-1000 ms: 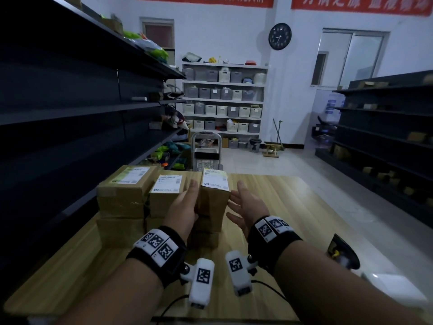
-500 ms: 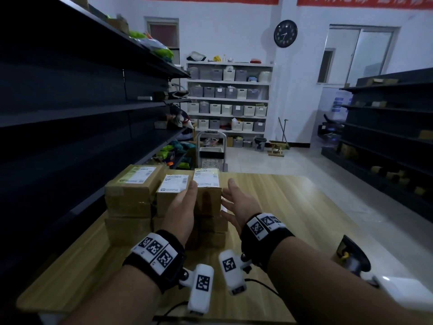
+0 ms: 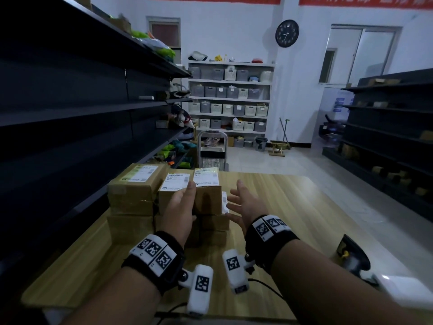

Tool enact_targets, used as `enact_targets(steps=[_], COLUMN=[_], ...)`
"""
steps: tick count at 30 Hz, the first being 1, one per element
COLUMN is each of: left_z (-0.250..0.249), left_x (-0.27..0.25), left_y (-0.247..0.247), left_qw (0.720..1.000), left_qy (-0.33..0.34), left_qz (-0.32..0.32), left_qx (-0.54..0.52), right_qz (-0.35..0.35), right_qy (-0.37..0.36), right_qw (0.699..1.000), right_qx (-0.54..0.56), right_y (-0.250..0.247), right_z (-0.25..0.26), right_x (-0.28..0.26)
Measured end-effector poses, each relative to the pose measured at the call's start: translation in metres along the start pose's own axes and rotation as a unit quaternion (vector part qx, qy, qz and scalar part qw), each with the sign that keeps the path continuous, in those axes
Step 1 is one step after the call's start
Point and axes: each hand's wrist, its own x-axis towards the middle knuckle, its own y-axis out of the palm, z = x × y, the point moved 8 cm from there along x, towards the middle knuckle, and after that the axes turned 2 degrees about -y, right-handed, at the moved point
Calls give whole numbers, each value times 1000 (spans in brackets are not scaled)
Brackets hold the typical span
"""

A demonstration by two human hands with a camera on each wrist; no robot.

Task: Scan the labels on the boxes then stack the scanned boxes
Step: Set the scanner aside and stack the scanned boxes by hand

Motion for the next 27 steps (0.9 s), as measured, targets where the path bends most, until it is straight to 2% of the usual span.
enact_targets(steps=[8,13,20,27], left_z=[17,33,79,97], left_x=[4,-4,-18,-26], left_y=[-3,11,78,171], left_qw=[1000,1000,996,988], left_qy=[-3,-22,-63,-68], left_qz=[-8,3,70,134], left_qx=[18,12,-8,-26], right_qz=[-25,-58,-129,-253], right_qy=[10,-6,-30,-109], right_qw=[999,995,974,932], right_qx=[16,87,181,236], right_y=[-11,-36,-120,-246], right_z=[-4,-15,-39,-11], right_x=[-13,-36,-55,-73])
